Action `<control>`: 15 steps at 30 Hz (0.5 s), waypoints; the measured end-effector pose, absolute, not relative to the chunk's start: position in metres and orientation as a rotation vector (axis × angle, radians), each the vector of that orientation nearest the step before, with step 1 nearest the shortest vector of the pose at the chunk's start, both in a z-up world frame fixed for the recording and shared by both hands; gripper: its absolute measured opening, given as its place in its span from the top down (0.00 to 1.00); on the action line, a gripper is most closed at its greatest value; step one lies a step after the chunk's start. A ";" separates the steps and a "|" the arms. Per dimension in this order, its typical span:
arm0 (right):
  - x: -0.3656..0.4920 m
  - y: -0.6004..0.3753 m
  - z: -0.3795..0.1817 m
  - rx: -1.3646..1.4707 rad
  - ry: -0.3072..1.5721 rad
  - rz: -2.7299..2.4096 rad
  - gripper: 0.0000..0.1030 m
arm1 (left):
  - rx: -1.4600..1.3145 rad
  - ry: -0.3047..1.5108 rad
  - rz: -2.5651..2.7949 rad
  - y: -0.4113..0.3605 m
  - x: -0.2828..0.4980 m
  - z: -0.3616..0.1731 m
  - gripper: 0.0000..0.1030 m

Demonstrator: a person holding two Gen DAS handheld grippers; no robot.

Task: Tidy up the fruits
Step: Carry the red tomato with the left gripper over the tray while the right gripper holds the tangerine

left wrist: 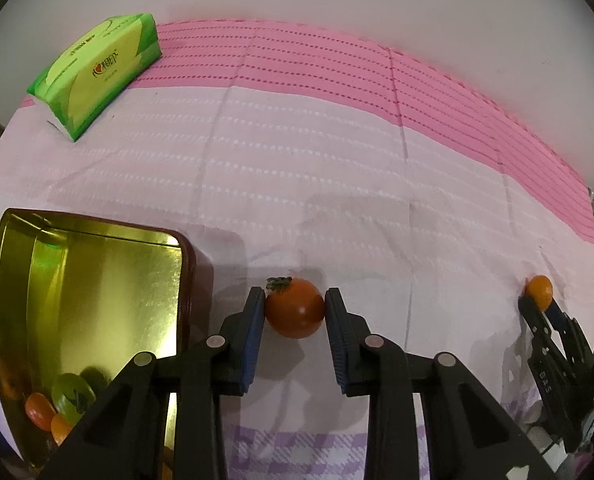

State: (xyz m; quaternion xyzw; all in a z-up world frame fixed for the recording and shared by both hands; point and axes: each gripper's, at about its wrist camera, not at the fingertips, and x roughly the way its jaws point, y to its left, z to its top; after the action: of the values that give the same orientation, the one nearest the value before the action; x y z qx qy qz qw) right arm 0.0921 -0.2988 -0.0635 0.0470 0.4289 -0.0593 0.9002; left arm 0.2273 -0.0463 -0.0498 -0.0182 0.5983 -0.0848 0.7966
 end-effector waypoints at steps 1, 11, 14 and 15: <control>0.092 -0.298 -0.063 0.094 0.888 -0.124 0.55 | -0.037 1.283 -0.184 -0.046 0.227 -0.048 0.74; 0.096 -0.294 -0.065 0.065 0.896 -0.124 0.53 | -0.064 1.220 -0.221 -0.021 0.185 -0.009 0.74; 0.096 -0.295 -0.065 0.066 0.896 -0.124 0.53 | -0.069 1.204 -0.211 -0.010 0.172 0.001 0.74; 0.096 -0.295 -0.065 0.066 0.896 -0.124 0.53 | -0.075 1.197 -0.209 -0.005 0.166 0.004 0.74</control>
State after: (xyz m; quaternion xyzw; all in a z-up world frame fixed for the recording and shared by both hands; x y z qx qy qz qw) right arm 0.0963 -0.2947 -0.0648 0.0320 0.4329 -0.0597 0.8989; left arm 0.1664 -0.0050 0.0038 -0.0353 0.5620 -0.0979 0.8205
